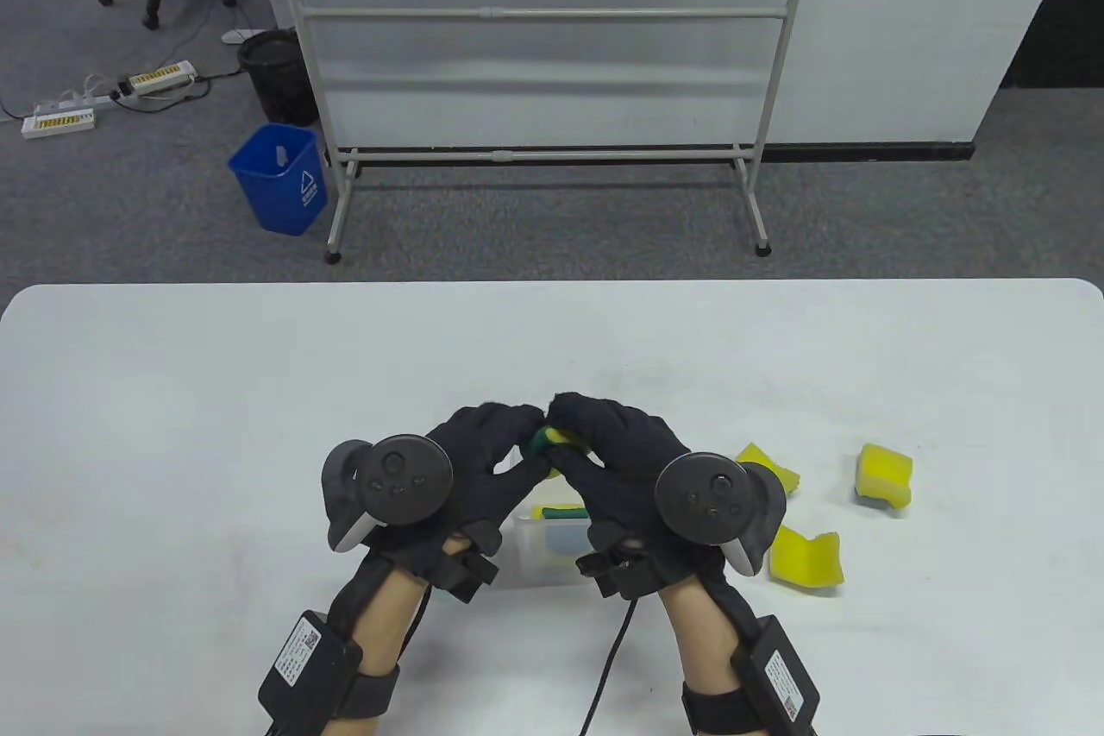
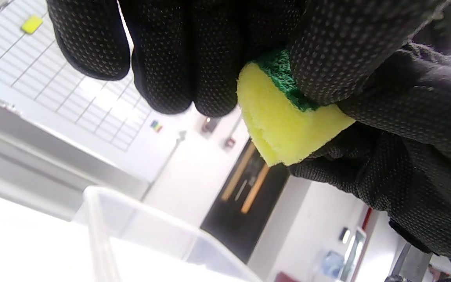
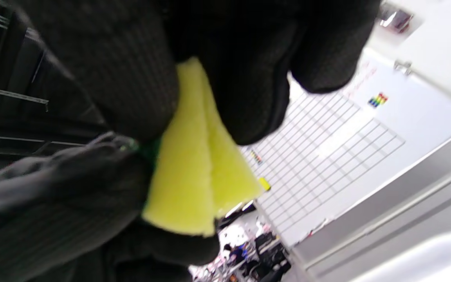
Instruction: Squeeze sponges into plastic airtight container
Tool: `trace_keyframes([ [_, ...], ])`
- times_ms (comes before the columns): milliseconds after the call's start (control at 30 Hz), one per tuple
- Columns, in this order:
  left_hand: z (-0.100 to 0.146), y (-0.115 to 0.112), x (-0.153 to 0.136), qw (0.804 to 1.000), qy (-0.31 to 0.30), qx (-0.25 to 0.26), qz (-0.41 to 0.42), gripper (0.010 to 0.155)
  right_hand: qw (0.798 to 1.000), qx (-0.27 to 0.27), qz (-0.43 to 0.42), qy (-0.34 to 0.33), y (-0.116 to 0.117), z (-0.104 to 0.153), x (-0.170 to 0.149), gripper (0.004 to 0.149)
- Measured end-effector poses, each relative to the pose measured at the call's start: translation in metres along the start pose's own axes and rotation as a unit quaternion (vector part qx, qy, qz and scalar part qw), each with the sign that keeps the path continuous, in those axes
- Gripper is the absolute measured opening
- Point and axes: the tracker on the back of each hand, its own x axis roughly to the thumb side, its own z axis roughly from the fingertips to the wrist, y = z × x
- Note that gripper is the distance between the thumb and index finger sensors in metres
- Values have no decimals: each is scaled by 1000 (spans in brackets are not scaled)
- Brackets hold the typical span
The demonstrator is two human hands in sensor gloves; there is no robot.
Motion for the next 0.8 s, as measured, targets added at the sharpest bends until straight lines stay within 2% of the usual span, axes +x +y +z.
trace_keyframes([
  [167,-1,-2,-12,998,29,-53,-2,70,998,27,53,19,11,-1,-6,50],
  [333,-1,1,-21,996,50,-69,-16,72,996,52,73,27,23,0,-10,48],
  [467,-3,-4,-26,989,58,-139,-8,77,994,64,82,30,30,1,-11,47],
  [800,-2,1,-31,990,72,-120,-10,76,992,75,99,34,45,3,-19,39],
])
